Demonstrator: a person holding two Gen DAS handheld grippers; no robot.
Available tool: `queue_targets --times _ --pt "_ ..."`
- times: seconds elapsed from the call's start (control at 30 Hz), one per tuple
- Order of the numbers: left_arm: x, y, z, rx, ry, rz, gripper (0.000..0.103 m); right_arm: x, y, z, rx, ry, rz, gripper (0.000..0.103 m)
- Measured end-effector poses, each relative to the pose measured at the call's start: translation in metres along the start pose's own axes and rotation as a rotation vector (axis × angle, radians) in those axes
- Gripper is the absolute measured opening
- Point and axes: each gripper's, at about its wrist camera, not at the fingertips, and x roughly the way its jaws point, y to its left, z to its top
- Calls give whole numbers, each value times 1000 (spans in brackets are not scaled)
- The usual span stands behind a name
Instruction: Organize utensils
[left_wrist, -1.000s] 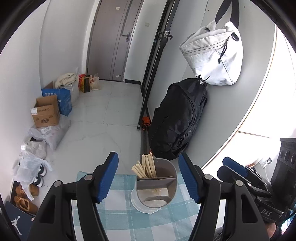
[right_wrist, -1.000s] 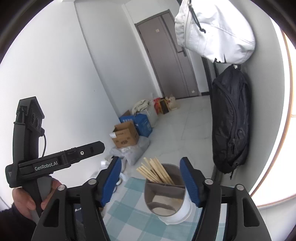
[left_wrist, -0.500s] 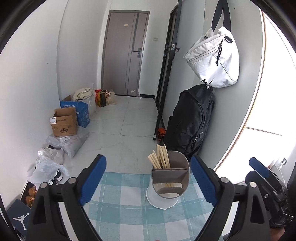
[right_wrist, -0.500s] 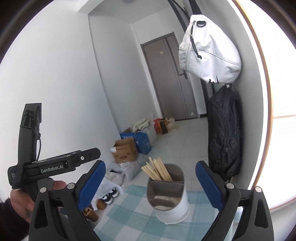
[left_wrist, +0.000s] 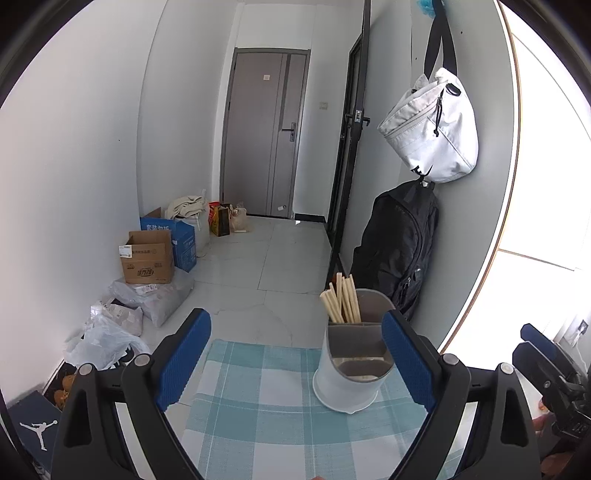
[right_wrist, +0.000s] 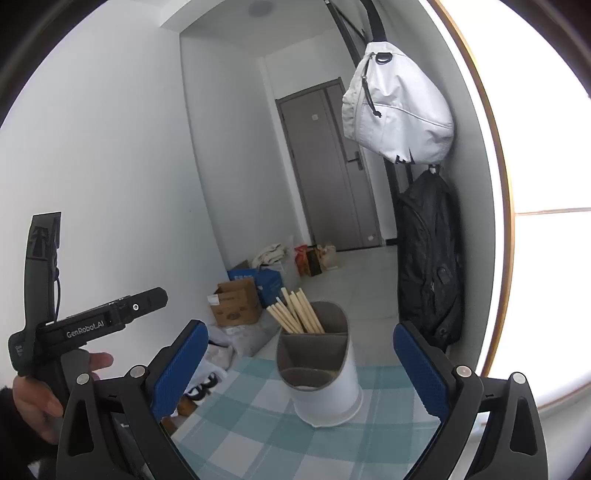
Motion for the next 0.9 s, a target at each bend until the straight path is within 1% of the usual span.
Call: queue_targets --times 0.13,0.37,0.43,0.57,0.8,0.9 --pt "3 2 -20 -2 -20 14 91 0 4 -14 -41 8 -14 102" --pt "20 4 -46 7 34 46 91 4 9 -32 -83 7 -30 102" --pt "24 3 -49 13 42 53 91 5 9 -35 -89 4 -31 102" --pt "26 4 -49 -5 47 57 91 8 11 -39 -106 2 -30 102" --pt "26 -4 -52 37 52 58 91 9 10 -40 -100 -9 -16 103" --pt "28 -4 -51 29 63 51 91 9 9 -40 -97 -7 -11 103"
